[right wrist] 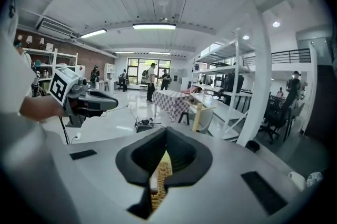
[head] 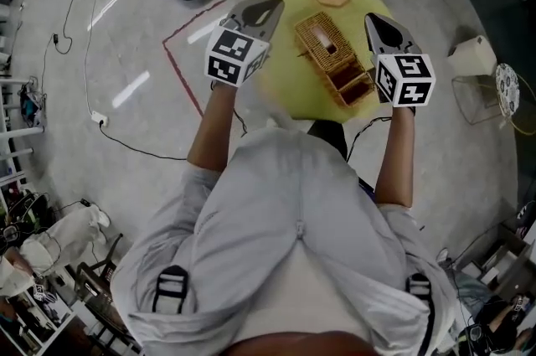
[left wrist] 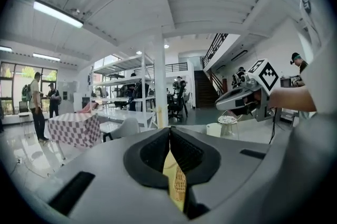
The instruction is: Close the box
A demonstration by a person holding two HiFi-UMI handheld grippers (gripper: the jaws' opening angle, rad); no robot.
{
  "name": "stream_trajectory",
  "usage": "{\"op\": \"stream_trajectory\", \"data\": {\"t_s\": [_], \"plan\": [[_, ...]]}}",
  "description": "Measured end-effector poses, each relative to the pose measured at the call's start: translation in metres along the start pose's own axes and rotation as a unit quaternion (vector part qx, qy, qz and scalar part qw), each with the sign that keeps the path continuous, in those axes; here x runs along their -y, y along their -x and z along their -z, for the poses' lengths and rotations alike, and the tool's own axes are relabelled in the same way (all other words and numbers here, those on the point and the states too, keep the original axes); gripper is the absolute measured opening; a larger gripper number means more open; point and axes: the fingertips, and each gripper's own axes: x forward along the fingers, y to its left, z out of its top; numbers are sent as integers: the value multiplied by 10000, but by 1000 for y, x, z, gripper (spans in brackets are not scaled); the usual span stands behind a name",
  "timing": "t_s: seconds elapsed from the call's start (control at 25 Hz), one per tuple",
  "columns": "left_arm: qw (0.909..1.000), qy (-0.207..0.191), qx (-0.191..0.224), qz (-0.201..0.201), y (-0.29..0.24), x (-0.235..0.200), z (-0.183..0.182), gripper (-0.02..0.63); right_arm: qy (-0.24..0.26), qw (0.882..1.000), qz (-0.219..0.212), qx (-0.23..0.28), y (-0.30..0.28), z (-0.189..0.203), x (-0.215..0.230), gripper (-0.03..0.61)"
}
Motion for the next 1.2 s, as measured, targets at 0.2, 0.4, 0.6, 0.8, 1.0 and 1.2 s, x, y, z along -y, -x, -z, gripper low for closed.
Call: {"op": "stream_trajectory", "data": {"t_s": [0.2, 0.4, 0.6, 0.8, 1.0, 1.2], "plan": [[9988, -406, 258, 89, 3, 13, -38, 30, 118, 9990, 331, 267, 29, -23, 14, 23], [9951, -825, 525, 112, 9, 25, -67, 29, 318, 9965, 568, 524, 53, -46, 23, 23], [9933, -906, 691, 168, 15, 33, -89, 29, 550, 9940, 646, 685, 71, -62, 23, 23], [9900, -1119, 830, 228, 24, 44, -102, 30, 664, 9933, 502, 802, 81, -70, 9, 23], [9917, -1009, 783, 117, 28, 42, -100, 30, 769, 9932, 360, 796, 82, -70, -2, 23], [9919, -969, 813, 77, 34, 44, -100, 30, 810, 9932, 278, 786, 82, -68, -11, 23]]}}
